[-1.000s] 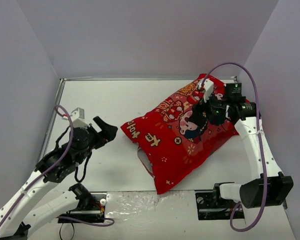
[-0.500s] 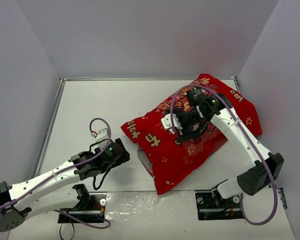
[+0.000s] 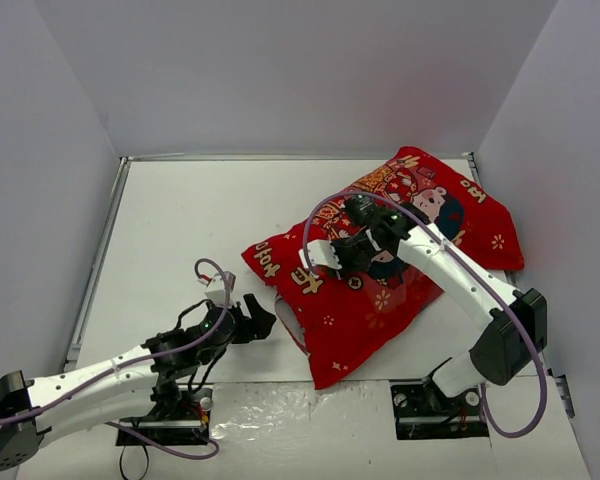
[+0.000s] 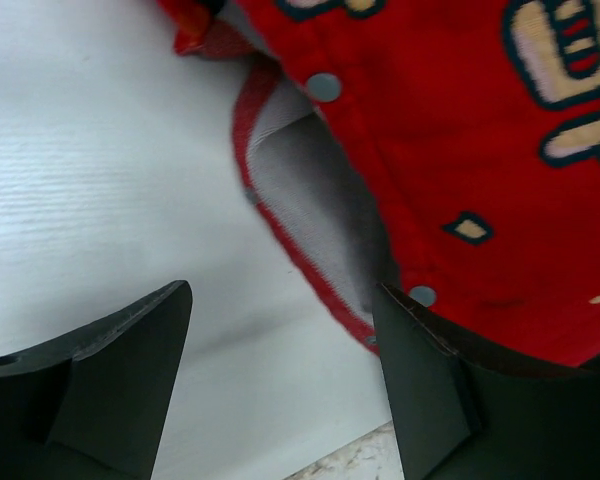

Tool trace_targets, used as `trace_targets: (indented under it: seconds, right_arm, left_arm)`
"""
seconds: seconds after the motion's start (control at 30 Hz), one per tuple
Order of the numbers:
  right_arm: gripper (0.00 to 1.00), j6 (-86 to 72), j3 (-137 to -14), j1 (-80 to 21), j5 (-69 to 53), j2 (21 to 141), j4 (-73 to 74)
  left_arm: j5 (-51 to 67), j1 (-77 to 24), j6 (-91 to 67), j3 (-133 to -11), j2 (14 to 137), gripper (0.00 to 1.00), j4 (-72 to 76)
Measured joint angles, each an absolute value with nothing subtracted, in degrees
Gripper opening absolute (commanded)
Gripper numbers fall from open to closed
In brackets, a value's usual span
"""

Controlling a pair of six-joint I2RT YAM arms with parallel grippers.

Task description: Remove the pillowcase from the pillow

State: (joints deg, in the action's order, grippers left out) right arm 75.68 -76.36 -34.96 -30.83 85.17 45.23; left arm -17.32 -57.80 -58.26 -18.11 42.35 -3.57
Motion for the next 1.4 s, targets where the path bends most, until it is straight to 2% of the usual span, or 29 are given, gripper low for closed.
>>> trace_targets:
  seconds: [0.07,0.37,0.6,0.73,1.13,1.4]
  right_arm:
    - [0.00,73.95,-76.23,-34.20,-31.20,85.17,44.40]
    - [0.00,66.70,-79.79,-20.27,-45.06,82.78,43.77]
    - [0.00,64.07,-80.03,-14.28,-51.29,75.31,43.64]
    - [0.00,62.61,-78.89,-13.47,-53.30,73.76,43.77]
    - [0.00,60.86,-78.04,-13.45,-54.43,73.76,43.59]
    - [0.00,60.82,-78.02,-13.30,-54.43,73.76,43.51]
  left_arm:
    - [-16.78,-57.80,-57.17,-18.02,43.51,0.72,0.08]
    - [-14.26,-57.84,-54.63,-17.96,53.32,0.72,12.82]
    - [-14.09,-58.17,-52.77,-16.99,53.34,0.72,18.31]
    - [-15.25,-58.17,-51.62,-17.08,56.42,0.73,23.40]
    - [-17.54,-58.11,-55.40,-26.26,83.59,0.75,39.46]
    - [-16.75,-58.04,-55.77,-26.89,85.56,0.75,46.17]
